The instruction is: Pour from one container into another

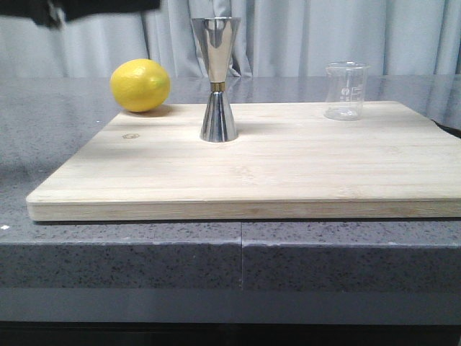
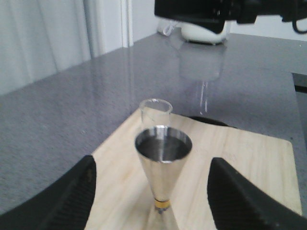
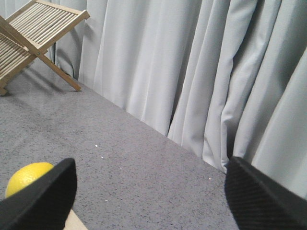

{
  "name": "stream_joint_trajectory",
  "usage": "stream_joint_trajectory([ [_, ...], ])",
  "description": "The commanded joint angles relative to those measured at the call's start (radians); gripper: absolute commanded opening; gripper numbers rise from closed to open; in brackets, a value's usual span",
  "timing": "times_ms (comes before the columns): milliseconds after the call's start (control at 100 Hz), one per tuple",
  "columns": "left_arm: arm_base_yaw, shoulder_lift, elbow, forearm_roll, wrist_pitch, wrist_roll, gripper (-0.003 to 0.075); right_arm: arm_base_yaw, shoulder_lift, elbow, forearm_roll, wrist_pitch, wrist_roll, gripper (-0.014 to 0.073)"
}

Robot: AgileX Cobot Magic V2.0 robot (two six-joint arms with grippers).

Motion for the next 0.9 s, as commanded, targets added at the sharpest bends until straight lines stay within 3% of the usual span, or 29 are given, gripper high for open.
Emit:
stream_joint_trajectory([
  [0, 0.074, -0.093, -0.027, -0.154, -0.059, -0.018, 0.0461, -0.022, -0.048, -0.032, 0.053, 0.007, 0.001, 0.0566],
  [170, 0.243, -0.189, -0.029, -0.505, 0.083, 0.008, 0.0461, -0.060, -0.103, -0.035, 0.107, 0.228, 0.001, 0.0566],
  [230, 0.304, -0.212, -0.048, -0.557, 0.136, 0.044, 0.0461, -0.079, -0.132, -0.039, 0.107, 0.320, 0.001, 0.0566],
  [320, 0.360, -0.240, -0.103, -0.605, 0.318, 0.044, 0.0461, -0.100, -0.178, -0.053, 0.103, 0.440, -0.001, 0.0566],
  [490, 0.385, -0.275, -0.238, -0.525, 0.667, 0.078, 0.0461, -0.110, -0.278, -0.055, 0.048, 0.555, -0.008, 0.0566],
  [650, 0.360, -0.352, -0.272, -0.463, 0.717, 0.065, 0.0461, -0.110, -0.372, -0.055, 0.013, 0.593, -0.008, 0.0566],
  [890, 0.227, -0.549, -0.199, -0.412, 0.932, 0.065, 0.0461, -0.110, -0.548, 0.039, 0.013, 0.615, -0.008, 0.0566],
])
